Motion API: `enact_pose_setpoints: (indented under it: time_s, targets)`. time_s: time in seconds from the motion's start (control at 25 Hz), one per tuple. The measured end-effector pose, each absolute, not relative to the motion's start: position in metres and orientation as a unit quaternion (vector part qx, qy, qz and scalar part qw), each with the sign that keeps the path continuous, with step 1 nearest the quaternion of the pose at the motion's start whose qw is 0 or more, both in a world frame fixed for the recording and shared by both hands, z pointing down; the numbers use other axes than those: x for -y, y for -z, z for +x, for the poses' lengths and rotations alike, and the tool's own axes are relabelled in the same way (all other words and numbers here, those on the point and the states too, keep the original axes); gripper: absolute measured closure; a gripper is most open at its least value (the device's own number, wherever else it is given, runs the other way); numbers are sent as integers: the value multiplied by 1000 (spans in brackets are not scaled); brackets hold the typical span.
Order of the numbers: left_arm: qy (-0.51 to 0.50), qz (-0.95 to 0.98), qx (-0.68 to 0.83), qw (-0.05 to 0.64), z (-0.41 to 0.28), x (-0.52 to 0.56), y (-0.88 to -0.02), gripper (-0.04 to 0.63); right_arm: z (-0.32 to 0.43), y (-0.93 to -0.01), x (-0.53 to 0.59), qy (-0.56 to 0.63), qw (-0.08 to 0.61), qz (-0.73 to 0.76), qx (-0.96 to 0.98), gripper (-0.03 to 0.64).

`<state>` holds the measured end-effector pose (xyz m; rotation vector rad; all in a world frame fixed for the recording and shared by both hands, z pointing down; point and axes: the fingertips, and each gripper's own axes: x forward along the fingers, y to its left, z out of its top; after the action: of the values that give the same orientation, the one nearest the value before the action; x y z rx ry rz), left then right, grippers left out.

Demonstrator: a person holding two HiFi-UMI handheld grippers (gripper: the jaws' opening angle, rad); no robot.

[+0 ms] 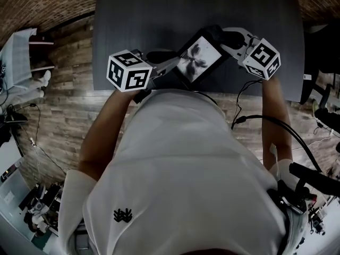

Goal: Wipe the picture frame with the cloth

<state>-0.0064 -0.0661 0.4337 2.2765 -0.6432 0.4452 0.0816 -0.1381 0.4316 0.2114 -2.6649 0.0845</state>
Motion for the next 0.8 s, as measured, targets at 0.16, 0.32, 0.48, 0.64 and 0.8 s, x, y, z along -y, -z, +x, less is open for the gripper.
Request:
enact_pose_setpoints:
  time_s: [0.16, 0.32, 0.48, 0.64, 0.8]
  targets:
    - [-178, 880, 258, 356, -9, 68, -435, 518, 77, -432, 139, -23, 243, 54, 968, 508]
    - [-173, 864, 296, 370, -25, 77, -444, 518, 82, -436, 137, -40, 237, 67, 968, 508]
    - [-181, 849, 320, 379, -45, 84, -454, 518, 83, -440, 133, -57, 232, 82, 968, 508]
    - [-186, 842, 330, 384, -51, 89, -460, 518, 90, -441, 130, -62, 231, 98, 966, 508]
    - [-183, 834, 344, 390, -56, 98, -463, 518, 98, -442, 130, -69, 234, 125, 962, 508]
